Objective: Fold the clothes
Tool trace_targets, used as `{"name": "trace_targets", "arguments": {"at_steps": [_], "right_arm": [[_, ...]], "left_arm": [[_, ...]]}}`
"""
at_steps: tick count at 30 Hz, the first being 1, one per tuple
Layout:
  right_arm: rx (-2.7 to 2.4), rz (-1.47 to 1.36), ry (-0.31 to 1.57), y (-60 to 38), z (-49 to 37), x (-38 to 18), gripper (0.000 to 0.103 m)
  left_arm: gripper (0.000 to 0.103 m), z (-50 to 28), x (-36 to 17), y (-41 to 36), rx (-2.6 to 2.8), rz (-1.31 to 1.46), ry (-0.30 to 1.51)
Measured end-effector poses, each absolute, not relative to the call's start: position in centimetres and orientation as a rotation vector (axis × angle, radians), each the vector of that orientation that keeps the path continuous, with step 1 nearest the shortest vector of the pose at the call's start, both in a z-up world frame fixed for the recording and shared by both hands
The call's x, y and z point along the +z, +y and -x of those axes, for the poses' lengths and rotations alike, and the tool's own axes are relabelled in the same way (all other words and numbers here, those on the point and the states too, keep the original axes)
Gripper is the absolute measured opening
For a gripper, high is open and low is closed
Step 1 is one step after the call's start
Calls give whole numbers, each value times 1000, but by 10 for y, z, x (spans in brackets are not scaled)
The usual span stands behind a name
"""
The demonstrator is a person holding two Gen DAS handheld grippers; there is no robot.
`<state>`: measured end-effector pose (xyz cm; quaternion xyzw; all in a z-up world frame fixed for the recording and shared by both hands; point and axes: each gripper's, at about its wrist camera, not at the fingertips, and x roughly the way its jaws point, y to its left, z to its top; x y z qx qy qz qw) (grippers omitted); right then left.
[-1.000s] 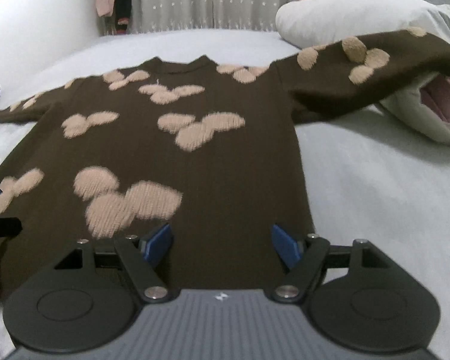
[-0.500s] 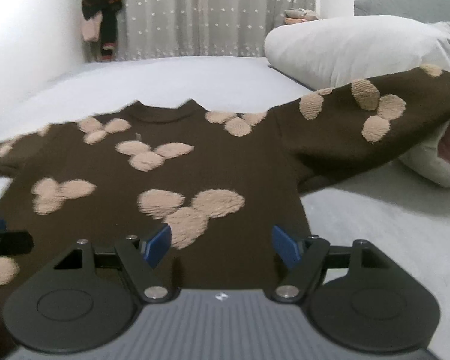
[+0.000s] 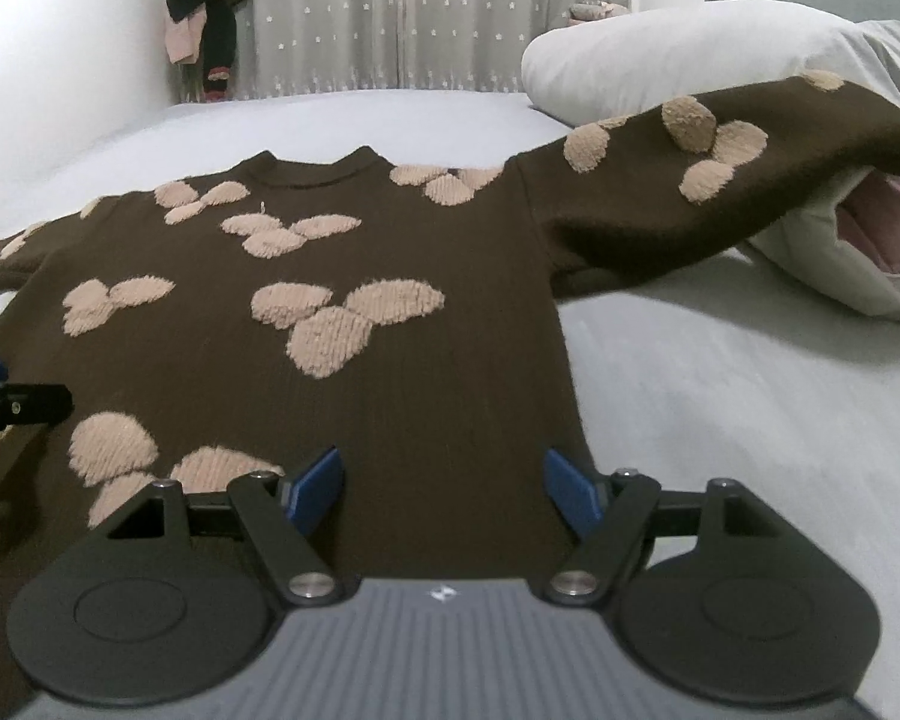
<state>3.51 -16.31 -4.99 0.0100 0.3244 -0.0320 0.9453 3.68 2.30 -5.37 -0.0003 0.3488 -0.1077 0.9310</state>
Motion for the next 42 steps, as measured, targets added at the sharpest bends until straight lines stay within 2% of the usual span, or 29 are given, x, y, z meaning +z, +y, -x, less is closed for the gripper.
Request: {"name": "trace_targets", "arguments": {"at_steps": [16,25,31,38,42], "right_arm": [[-177,-109,546,-213,-82,7,78],[-230,-180,479,-252,-116,6,78],[-290,-258,449,-298,-119,0,78],[-341,-501,360,-355,-110,-9,78],[-311,-572,321,-367,-110,-9,67]], "left_arm": [[96,-94,-38,14,-242,63,763],[97,-102,-32,-7,-255,132,748],[97,-102,-23,-24,-284,73,755],[97,-105,-18,-34,-260,79,764],[97,-102,-20,-37,-246,134,777]]}}
